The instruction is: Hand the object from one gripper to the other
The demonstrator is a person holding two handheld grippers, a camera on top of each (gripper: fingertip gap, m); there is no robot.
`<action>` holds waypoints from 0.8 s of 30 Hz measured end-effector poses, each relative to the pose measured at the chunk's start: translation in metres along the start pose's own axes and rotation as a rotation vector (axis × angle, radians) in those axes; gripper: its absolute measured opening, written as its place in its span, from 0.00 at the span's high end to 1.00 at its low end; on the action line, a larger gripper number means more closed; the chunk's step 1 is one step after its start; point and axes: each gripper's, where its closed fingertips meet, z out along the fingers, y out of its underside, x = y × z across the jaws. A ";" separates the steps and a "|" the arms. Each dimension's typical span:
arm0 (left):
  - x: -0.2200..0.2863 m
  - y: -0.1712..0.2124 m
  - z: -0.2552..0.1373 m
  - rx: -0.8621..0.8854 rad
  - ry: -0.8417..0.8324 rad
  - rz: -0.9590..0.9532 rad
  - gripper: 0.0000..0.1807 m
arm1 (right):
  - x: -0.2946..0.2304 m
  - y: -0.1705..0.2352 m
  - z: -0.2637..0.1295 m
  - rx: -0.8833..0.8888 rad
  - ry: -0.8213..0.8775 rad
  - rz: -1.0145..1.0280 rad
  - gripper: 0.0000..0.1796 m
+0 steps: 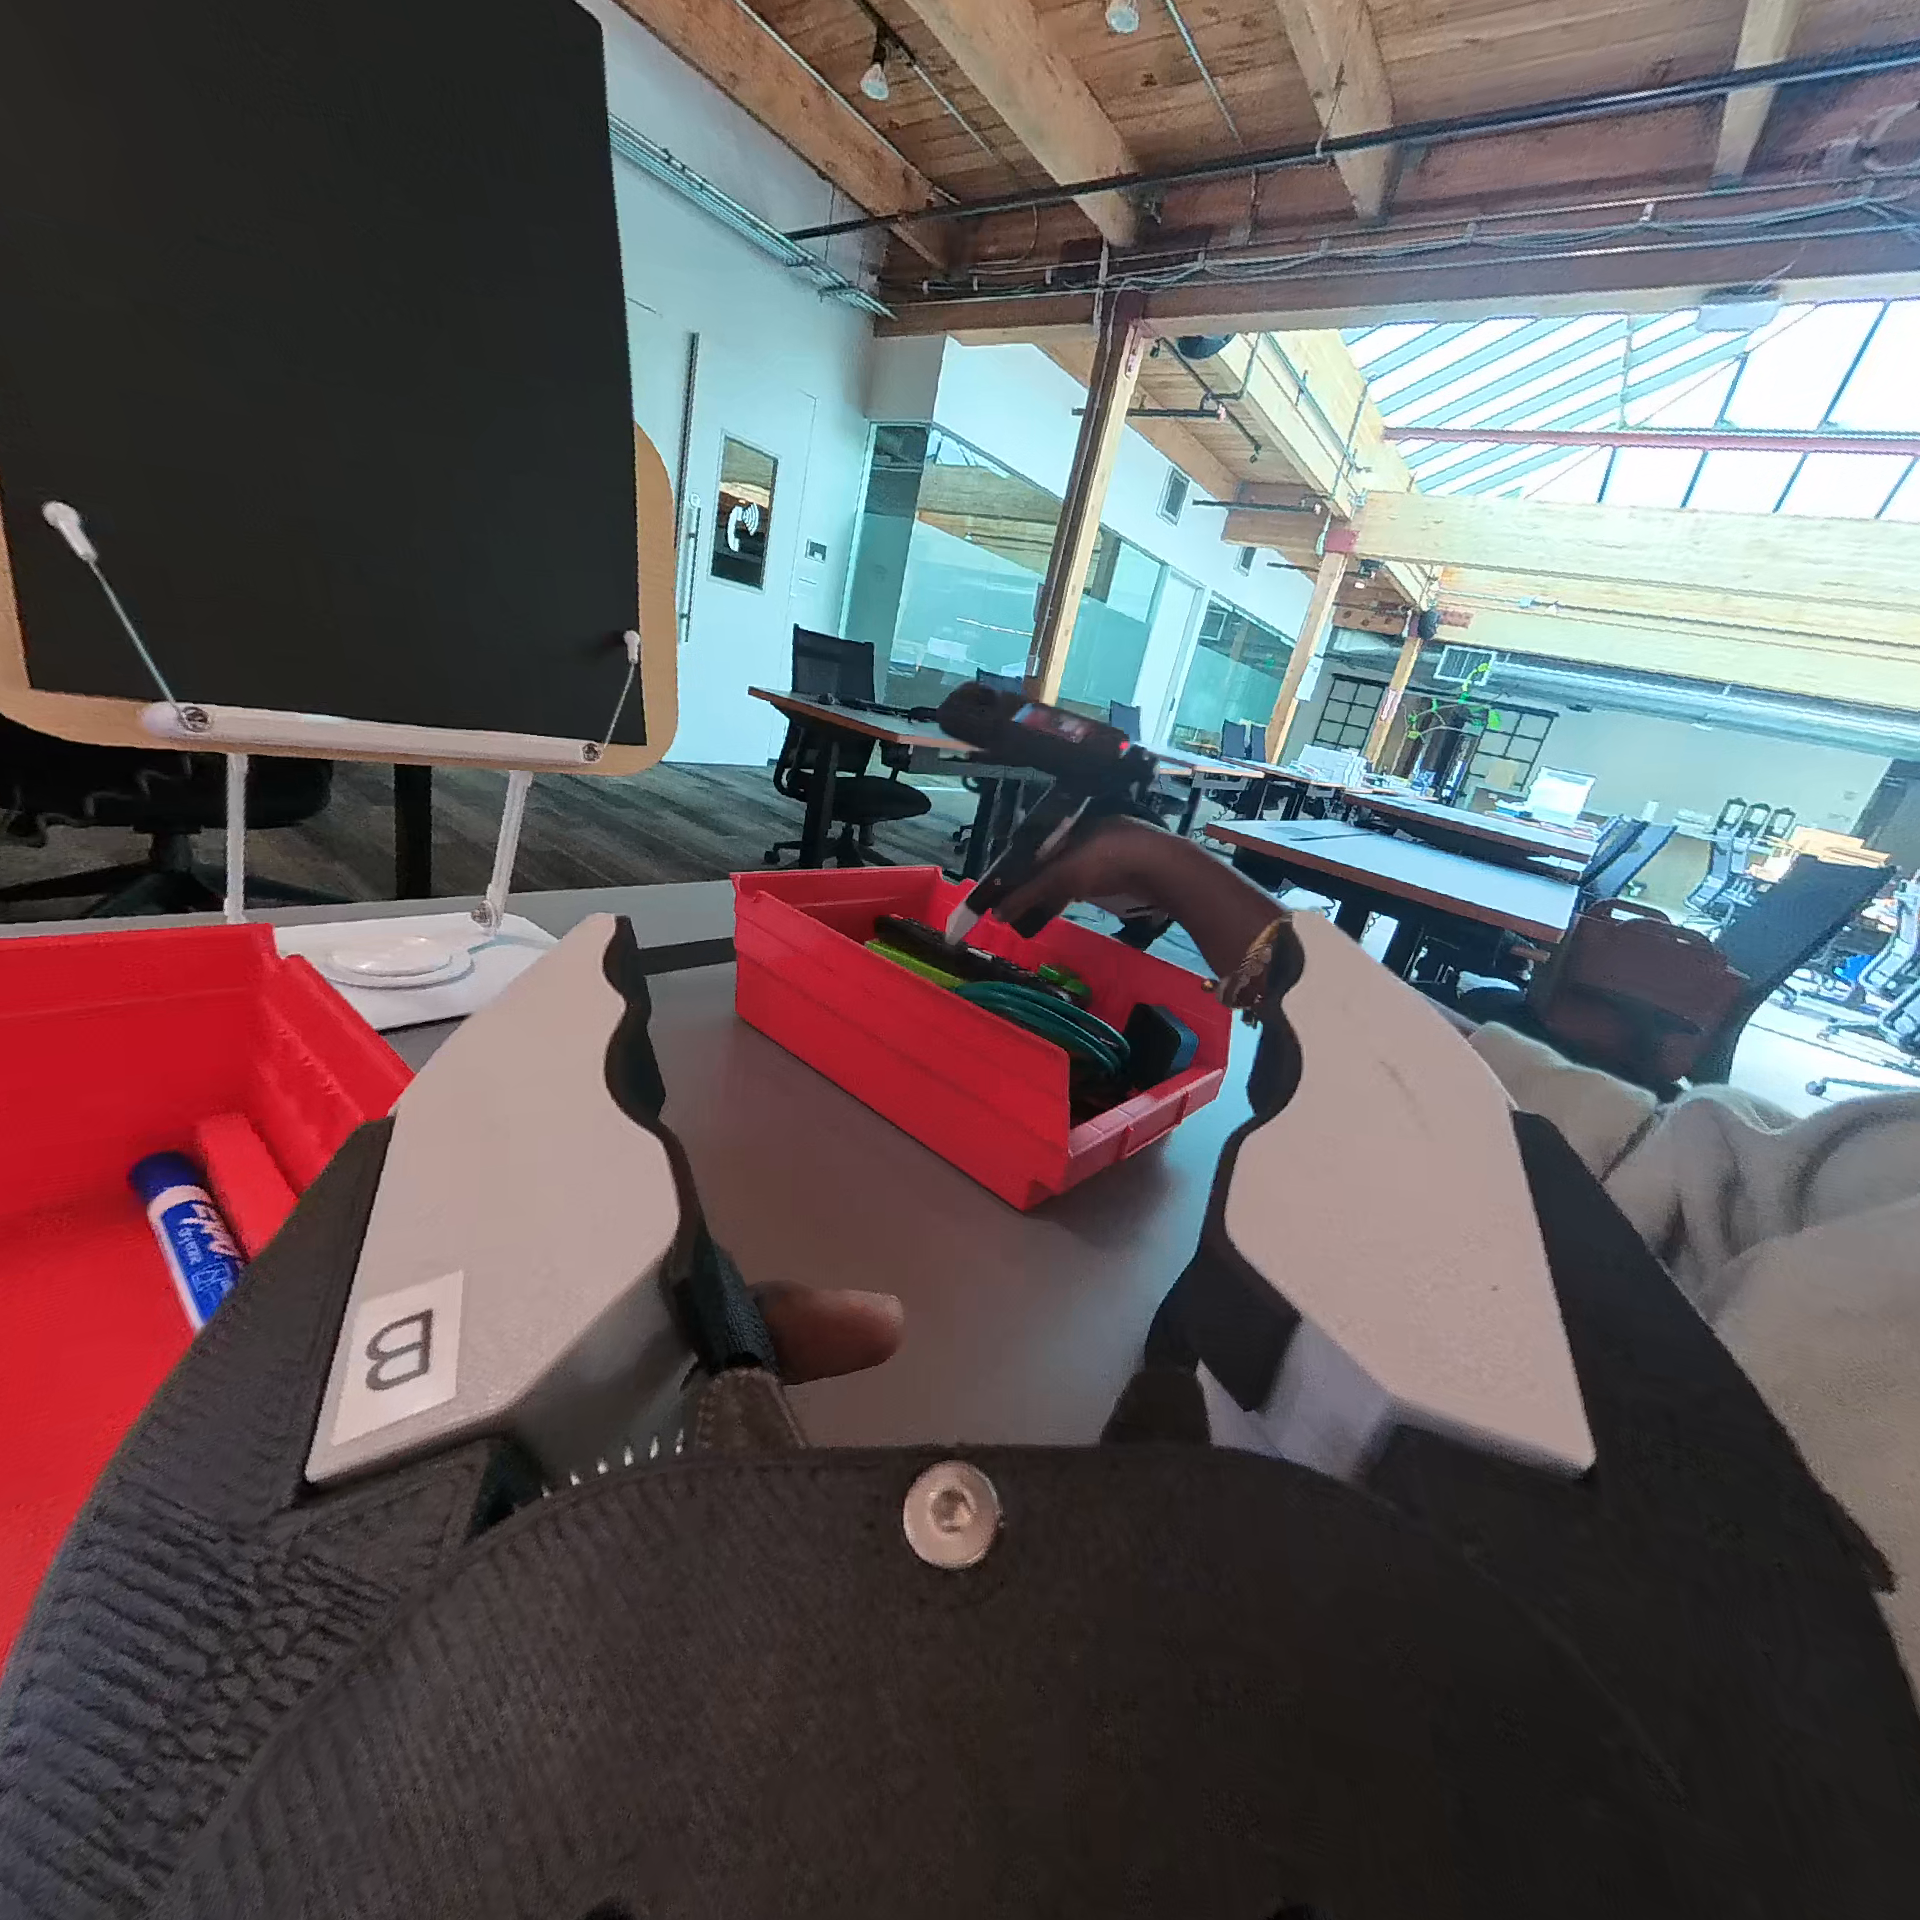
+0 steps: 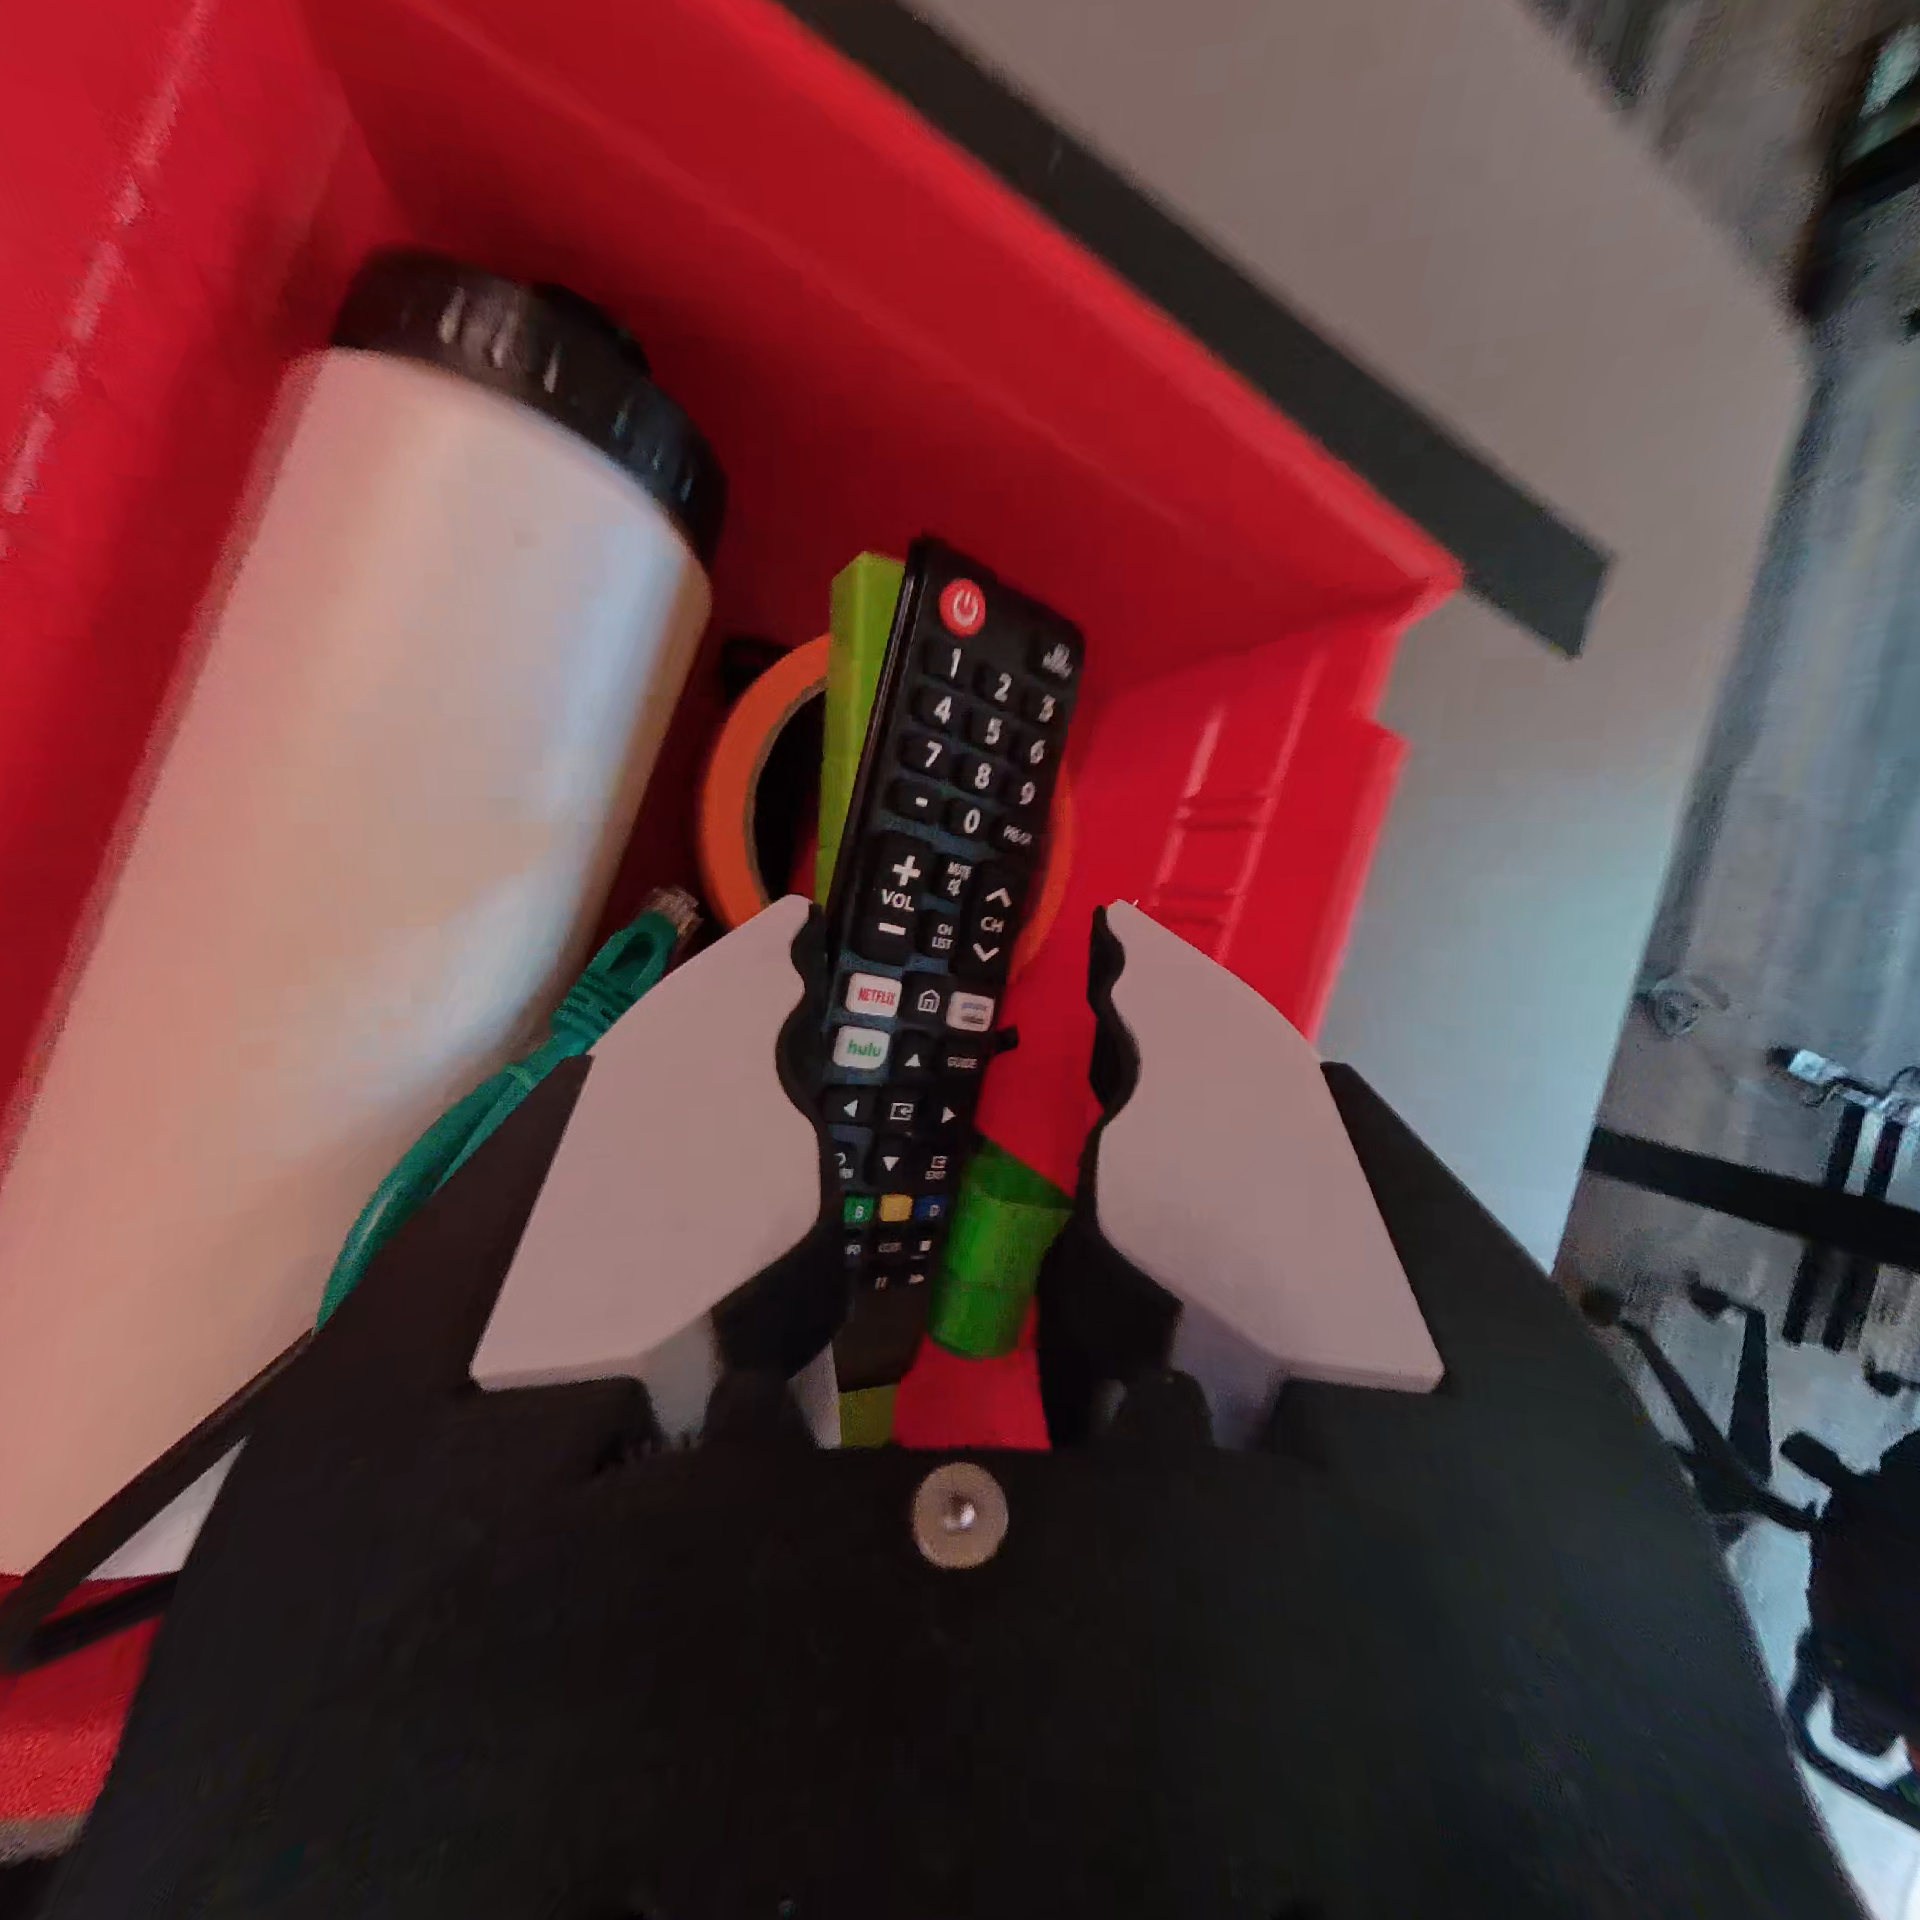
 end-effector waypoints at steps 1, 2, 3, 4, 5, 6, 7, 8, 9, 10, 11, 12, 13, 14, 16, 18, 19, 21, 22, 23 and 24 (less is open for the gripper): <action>-0.001 0.000 -0.001 -0.004 0.004 -0.001 0.37 | 0.002 -0.005 -0.007 0.060 0.015 0.006 0.73; -0.002 0.000 -0.002 -0.010 0.006 -0.005 0.37 | 0.003 -0.010 -0.016 0.121 0.020 0.019 0.73; -0.002 0.001 -0.003 -0.020 0.010 -0.008 0.37 | 0.003 -0.014 -0.024 0.183 0.012 0.035 0.72; -0.003 0.003 -0.004 -0.032 0.014 -0.011 0.36 | 0.002 -0.018 -0.033 0.237 -0.002 0.053 0.72; -0.004 0.004 -0.006 -0.045 0.019 -0.013 0.36 | 0.003 -0.020 -0.040 0.281 -0.009 0.068 0.69; -0.005 0.005 -0.007 -0.059 0.024 -0.014 0.36 | 0.004 -0.021 -0.048 0.325 -0.011 0.079 0.67; -0.006 0.005 -0.009 -0.070 0.025 -0.017 0.36 | 0.006 -0.023 -0.055 0.376 -0.012 0.089 0.64; -0.008 0.004 -0.011 -0.073 0.019 -0.023 0.36 | 0.006 -0.025 -0.062 0.426 -0.021 0.101 0.61; -0.011 0.003 -0.012 -0.070 0.015 -0.030 0.37 | 0.006 -0.025 -0.068 0.463 -0.043 0.113 0.58; -0.012 0.001 -0.014 -0.068 0.012 -0.034 0.37 | 0.004 -0.024 -0.072 0.481 -0.074 0.127 0.58; -0.014 0.000 -0.016 -0.070 0.006 -0.032 0.37 | 0.003 -0.022 -0.076 0.493 -0.106 0.143 0.57; -0.016 -0.001 -0.017 -0.073 -0.004 -0.023 0.37 | 0.003 -0.021 -0.080 0.508 -0.132 0.161 0.56; -0.019 -0.003 -0.018 -0.072 -0.016 -0.008 0.37 | 0.004 -0.021 -0.085 0.535 -0.151 0.181 0.55; -0.022 -0.005 -0.018 -0.072 -0.029 0.009 0.37 | 0.005 -0.022 -0.093 0.580 -0.168 0.201 0.55; -0.032 -0.009 -0.019 -0.093 -0.058 0.029 0.37 | 0.006 -0.025 -0.118 0.724 -0.198 0.244 0.55; -0.046 -0.008 -0.020 -0.156 -0.085 0.035 0.38 | 0.007 -0.025 -0.152 0.927 -0.223 0.298 0.52; -0.055 -0.006 -0.019 -0.202 -0.103 0.039 0.40 | 0.007 -0.022 -0.172 1.047 -0.229 0.326 0.50; -0.075 0.002 -0.017 -0.314 -0.149 0.039 0.42 | 0.007 -0.009 -0.210 1.278 -0.215 0.377 0.45; -0.086 0.008 -0.015 -0.384 -0.173 0.054 0.43 | 0.004 0.001 -0.226 1.370 -0.216 0.389 0.43; -0.099 0.015 -0.013 -0.464 -0.208 0.077 0.45 | -0.001 0.012 -0.238 1.428 -0.235 0.401 0.40; -0.113 0.023 -0.011 -0.541 -0.244 0.093 0.46 | -0.007 0.023 -0.246 1.466 -0.267 0.422 0.40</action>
